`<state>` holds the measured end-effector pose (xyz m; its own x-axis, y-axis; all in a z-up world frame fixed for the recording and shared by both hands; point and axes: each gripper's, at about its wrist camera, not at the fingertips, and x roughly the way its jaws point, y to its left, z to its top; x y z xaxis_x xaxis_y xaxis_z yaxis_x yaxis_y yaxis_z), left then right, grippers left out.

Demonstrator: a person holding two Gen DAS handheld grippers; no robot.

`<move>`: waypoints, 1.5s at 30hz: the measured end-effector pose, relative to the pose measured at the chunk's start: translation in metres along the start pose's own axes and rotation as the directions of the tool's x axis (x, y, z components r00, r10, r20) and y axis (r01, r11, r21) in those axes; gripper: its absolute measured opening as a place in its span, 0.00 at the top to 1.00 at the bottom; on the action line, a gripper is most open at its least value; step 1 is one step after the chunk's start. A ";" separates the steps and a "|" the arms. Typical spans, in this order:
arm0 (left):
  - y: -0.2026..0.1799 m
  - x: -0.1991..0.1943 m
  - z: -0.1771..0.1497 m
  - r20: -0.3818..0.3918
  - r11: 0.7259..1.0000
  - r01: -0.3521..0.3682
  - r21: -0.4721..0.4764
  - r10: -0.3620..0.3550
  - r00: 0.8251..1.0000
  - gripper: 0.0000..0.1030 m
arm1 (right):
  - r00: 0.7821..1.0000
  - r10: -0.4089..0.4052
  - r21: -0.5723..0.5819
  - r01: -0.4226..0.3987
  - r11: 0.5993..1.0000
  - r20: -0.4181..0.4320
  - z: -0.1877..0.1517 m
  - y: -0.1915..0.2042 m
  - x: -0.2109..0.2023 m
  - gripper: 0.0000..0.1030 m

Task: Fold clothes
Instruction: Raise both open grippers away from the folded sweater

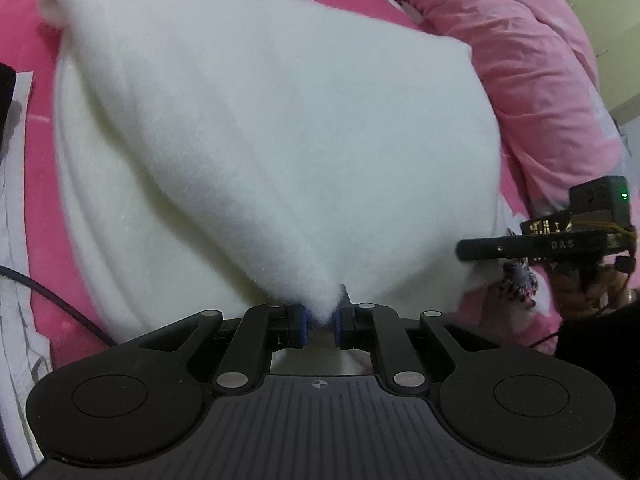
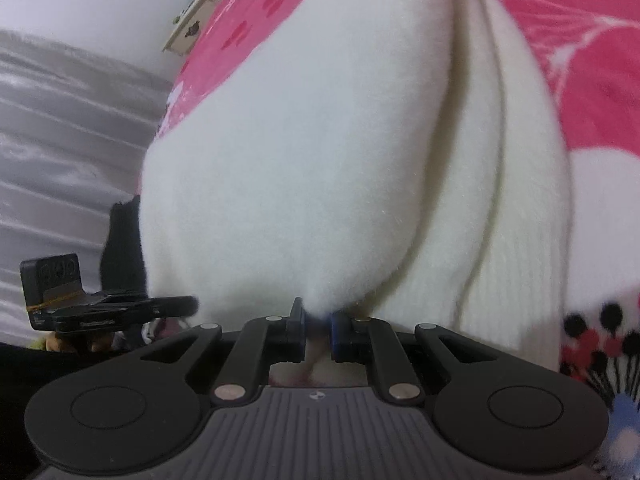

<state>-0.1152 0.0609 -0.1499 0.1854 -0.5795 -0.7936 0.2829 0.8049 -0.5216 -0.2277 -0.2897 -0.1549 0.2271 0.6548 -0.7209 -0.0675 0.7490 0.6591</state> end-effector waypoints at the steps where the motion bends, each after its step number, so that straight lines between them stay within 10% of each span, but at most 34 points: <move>1: -0.001 -0.003 0.000 0.000 1.000 -0.003 0.004 0.003 1.000 0.86 | 1.000 -0.015 -0.021 0.015 1.000 0.002 0.000 0.004 -0.001 0.89; 8: -0.006 -0.048 0.000 0.019 0.993 -0.083 0.089 0.081 0.997 0.73 | 0.995 -0.102 -0.227 0.095 0.969 -0.022 -0.004 0.026 -0.042 0.75; 13: -0.014 -0.080 0.018 0.185 0.981 -0.129 0.145 0.101 0.977 0.69 | 0.981 -0.068 -0.320 0.124 0.939 0.182 0.013 0.045 -0.095 0.73; 17: -0.027 -0.050 0.028 0.196 0.981 -0.096 0.167 0.062 0.979 0.69 | 0.949 -0.089 -0.391 0.209 0.897 0.303 0.023 0.063 -0.080 0.73; 27: -0.013 -0.029 0.018 0.199 0.982 -0.158 0.100 0.135 0.971 0.69 | 0.925 -0.262 -0.436 0.363 0.823 0.274 0.006 0.049 -0.037 0.86; 34: 0.015 -0.029 0.042 0.326 0.968 -0.251 -0.023 0.244 0.913 0.71 | 0.867 -0.260 -0.360 0.426 0.830 0.426 0.051 0.053 -0.048 0.86; 39: 0.026 -0.038 0.046 0.325 0.972 -0.214 -0.091 0.233 0.917 0.70 | 0.897 -0.300 -0.280 0.394 0.876 0.324 0.059 0.018 -0.038 0.90; 45: 0.025 -0.047 0.094 0.451 0.947 -0.316 -0.066 0.310 0.837 0.63 | 0.842 -0.273 -0.332 0.452 0.828 0.465 0.114 0.044 -0.062 0.89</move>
<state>-0.0288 0.0961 -0.0966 0.6670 -0.2927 -0.6851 0.1473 0.9533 -0.2638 -0.1337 -0.3094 -0.0568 0.6614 0.2997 -0.6876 -0.2757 0.9497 0.1487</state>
